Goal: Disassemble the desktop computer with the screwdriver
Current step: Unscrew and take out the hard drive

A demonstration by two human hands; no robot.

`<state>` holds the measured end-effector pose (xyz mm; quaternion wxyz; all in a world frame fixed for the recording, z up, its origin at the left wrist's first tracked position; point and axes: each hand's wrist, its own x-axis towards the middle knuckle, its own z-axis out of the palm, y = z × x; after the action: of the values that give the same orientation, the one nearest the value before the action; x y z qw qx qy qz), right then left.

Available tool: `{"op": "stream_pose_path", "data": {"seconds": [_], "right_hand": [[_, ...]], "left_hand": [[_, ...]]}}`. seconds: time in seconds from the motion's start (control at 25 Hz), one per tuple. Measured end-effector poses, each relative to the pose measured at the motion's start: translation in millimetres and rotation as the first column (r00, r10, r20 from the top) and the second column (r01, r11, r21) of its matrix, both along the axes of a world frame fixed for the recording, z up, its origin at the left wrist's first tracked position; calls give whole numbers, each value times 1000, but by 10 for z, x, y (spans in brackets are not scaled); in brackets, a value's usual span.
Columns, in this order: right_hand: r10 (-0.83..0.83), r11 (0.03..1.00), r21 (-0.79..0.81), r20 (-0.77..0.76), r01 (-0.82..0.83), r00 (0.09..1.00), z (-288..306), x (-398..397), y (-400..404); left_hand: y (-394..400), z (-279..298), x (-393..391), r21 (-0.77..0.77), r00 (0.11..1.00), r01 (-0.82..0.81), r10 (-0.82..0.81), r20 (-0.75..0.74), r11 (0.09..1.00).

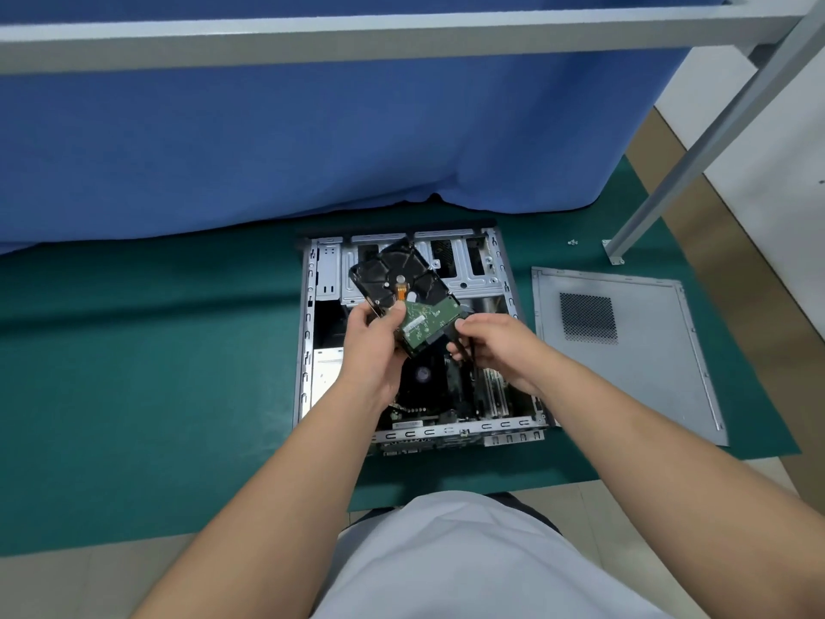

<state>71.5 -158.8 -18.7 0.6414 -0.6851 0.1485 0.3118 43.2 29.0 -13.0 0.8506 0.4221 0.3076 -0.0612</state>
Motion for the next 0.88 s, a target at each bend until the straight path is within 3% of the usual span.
{"op": "stream_pose_path", "data": {"seconds": [0.16, 0.36, 0.6, 0.8, 0.88], "right_hand": [[-175, 985, 21, 97, 174, 980, -39, -34, 207], [-172, 983, 82, 81, 166, 982, 38, 159, 74], [-361, 932, 47, 90, 358, 928, -73, 243, 315], [-208, 978, 19, 41, 207, 977, -15, 367, 211], [-268, 963, 42, 55, 266, 962, -28, 390, 282]], "left_hand": [[-24, 58, 208, 8, 991, 113, -113, 68, 994], [30, 59, 392, 31, 965, 247, -249, 82, 969], [-194, -36, 431, 66, 991, 95, -101, 92, 993], [8, -51, 548, 21, 983, 178, -179, 48, 984], [-69, -71, 535, 28, 992, 119, -121, 47, 992]]}}
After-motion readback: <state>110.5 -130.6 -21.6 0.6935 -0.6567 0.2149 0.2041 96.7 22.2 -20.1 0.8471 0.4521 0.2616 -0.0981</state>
